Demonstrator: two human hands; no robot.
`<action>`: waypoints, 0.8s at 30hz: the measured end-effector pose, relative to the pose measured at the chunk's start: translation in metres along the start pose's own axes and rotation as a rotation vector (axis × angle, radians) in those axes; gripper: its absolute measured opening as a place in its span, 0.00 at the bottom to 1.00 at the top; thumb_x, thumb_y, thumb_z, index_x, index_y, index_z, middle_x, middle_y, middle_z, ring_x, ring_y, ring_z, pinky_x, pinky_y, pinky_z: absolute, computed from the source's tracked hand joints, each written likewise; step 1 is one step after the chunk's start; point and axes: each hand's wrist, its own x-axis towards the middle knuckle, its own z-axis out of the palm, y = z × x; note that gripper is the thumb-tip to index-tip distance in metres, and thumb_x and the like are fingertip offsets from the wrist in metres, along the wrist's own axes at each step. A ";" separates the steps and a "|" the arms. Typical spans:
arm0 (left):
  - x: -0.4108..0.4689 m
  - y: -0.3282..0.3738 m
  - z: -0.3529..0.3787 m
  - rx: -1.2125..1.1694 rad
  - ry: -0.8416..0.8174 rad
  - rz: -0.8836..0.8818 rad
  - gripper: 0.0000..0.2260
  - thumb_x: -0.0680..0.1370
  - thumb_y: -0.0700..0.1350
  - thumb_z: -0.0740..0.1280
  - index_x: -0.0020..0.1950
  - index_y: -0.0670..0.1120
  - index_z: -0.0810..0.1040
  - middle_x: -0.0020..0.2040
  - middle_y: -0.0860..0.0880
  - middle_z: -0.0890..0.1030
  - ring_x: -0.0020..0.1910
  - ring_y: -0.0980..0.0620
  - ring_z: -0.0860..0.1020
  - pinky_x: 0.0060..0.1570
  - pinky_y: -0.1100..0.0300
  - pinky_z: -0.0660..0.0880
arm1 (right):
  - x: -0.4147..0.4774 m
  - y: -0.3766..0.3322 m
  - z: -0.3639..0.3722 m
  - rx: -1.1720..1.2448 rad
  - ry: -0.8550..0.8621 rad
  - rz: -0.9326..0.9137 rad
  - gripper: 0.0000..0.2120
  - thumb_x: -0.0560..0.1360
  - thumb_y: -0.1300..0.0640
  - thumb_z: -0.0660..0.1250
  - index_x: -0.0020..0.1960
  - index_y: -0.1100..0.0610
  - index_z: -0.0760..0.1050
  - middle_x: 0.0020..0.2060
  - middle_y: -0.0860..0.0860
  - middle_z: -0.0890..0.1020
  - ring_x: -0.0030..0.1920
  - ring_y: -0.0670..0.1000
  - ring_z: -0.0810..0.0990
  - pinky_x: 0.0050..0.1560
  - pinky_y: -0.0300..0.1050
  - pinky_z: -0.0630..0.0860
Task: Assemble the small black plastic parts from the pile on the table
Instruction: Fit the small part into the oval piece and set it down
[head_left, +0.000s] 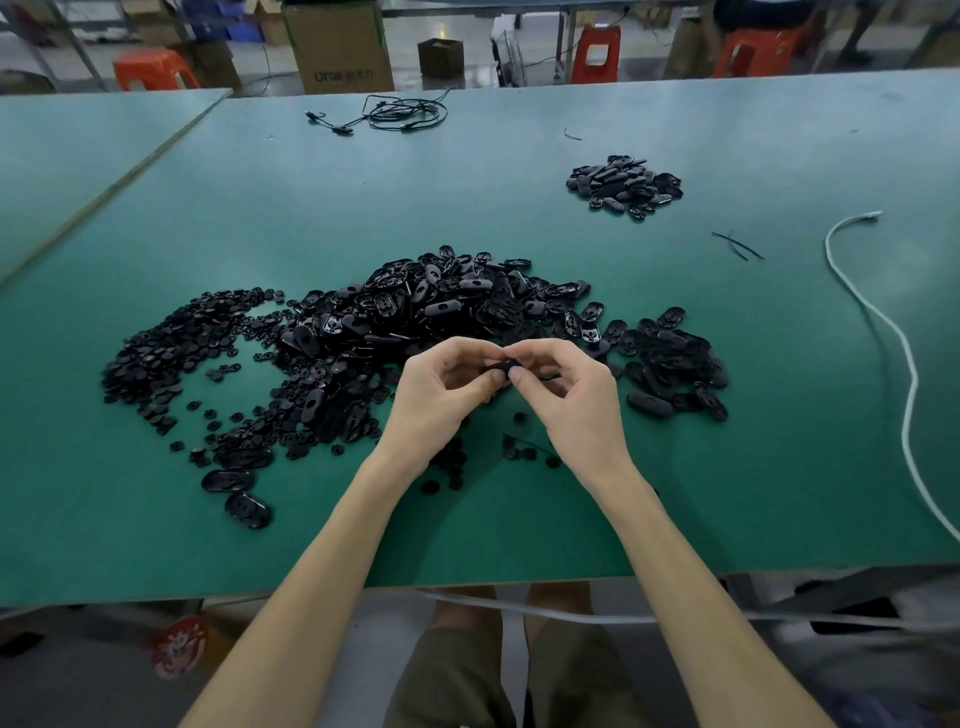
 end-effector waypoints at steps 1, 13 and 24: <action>0.000 0.000 0.000 0.014 -0.001 0.006 0.09 0.78 0.33 0.74 0.57 0.38 0.83 0.52 0.43 0.87 0.49 0.50 0.85 0.53 0.58 0.81 | 0.000 0.000 0.000 0.000 -0.002 0.004 0.10 0.78 0.65 0.73 0.55 0.52 0.84 0.49 0.47 0.86 0.51 0.48 0.84 0.56 0.49 0.81; -0.001 -0.001 0.003 0.175 0.018 0.055 0.10 0.77 0.29 0.69 0.52 0.41 0.85 0.48 0.47 0.87 0.48 0.46 0.85 0.55 0.51 0.82 | 0.000 0.000 0.001 0.000 -0.046 0.030 0.09 0.76 0.65 0.75 0.47 0.52 0.84 0.43 0.45 0.86 0.46 0.47 0.85 0.54 0.48 0.82; -0.002 -0.001 0.003 0.201 0.018 0.059 0.11 0.78 0.30 0.69 0.52 0.44 0.85 0.47 0.49 0.87 0.47 0.45 0.84 0.54 0.46 0.82 | 0.000 0.000 0.000 0.020 -0.047 0.059 0.08 0.76 0.65 0.75 0.47 0.53 0.85 0.43 0.47 0.87 0.45 0.48 0.86 0.54 0.52 0.83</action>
